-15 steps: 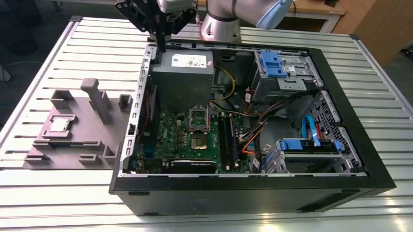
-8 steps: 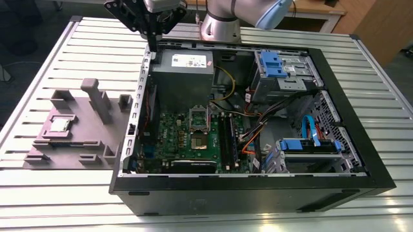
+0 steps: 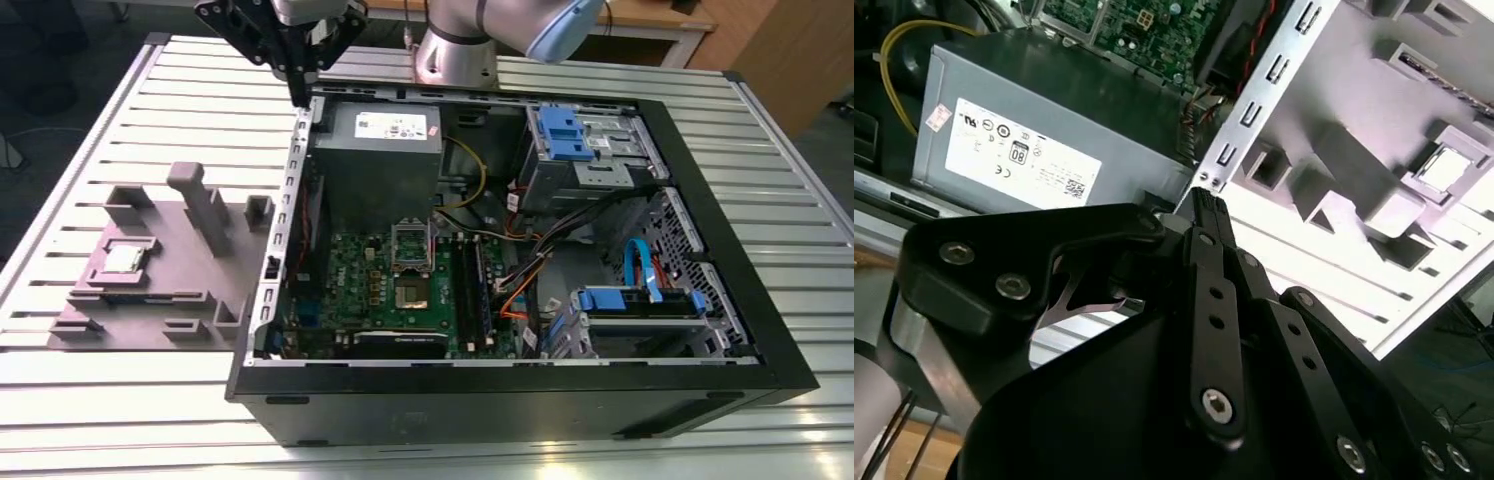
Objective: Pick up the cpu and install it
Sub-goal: 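Reach for the cpu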
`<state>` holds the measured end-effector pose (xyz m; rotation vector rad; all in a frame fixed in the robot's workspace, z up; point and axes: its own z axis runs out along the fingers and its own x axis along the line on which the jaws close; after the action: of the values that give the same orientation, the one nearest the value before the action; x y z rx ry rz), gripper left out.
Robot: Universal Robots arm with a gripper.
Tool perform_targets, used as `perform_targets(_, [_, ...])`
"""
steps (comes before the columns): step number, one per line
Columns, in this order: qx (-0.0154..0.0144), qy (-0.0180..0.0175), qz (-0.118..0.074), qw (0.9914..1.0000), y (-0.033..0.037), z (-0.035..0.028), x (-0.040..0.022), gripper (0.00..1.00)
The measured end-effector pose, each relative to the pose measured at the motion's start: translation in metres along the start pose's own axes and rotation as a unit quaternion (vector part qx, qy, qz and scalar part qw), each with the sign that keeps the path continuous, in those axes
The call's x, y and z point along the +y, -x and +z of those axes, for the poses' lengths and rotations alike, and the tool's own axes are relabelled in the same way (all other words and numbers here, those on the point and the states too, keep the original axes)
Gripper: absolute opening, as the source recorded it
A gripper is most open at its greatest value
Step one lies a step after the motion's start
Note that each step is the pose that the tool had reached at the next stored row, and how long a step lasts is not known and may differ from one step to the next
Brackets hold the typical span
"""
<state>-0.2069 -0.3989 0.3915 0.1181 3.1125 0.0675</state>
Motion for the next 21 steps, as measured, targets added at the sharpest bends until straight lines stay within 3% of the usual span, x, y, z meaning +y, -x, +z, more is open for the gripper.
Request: perform_targets(21, [0.0000,0.0000,0.000,1.00000,-0.0378,0.0006,-0.0029,0.10])
